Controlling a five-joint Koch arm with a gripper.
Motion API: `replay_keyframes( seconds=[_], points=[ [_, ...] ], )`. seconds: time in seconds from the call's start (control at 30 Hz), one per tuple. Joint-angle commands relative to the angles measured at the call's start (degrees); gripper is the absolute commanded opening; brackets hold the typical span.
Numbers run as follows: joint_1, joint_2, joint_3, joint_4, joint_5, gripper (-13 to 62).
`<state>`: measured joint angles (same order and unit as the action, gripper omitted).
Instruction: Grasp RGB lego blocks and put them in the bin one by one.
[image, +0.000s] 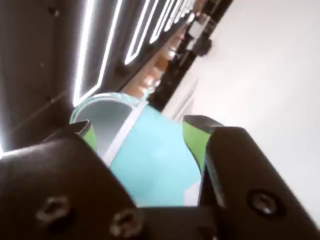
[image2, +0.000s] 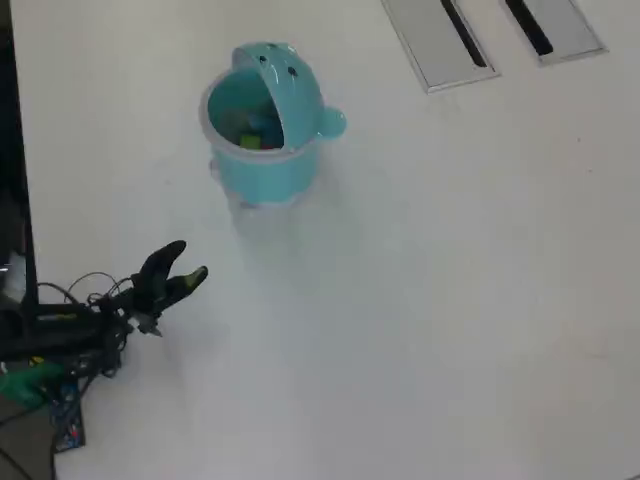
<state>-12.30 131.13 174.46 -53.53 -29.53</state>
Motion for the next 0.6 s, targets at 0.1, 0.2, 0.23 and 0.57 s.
replay_keyframes(
  seconds=[0.1,0.2,0.23,0.57],
  points=[
    [1.9,3.3,1.9,-9.1,2.8,32.5],
    [3.2,3.3,3.8,-10.0,4.6,32.5],
    [3.8,3.3,4.6,-10.0,5.3,32.5],
    [11.2,3.3,7.2,-6.9,9.4,35.0]
  ],
)
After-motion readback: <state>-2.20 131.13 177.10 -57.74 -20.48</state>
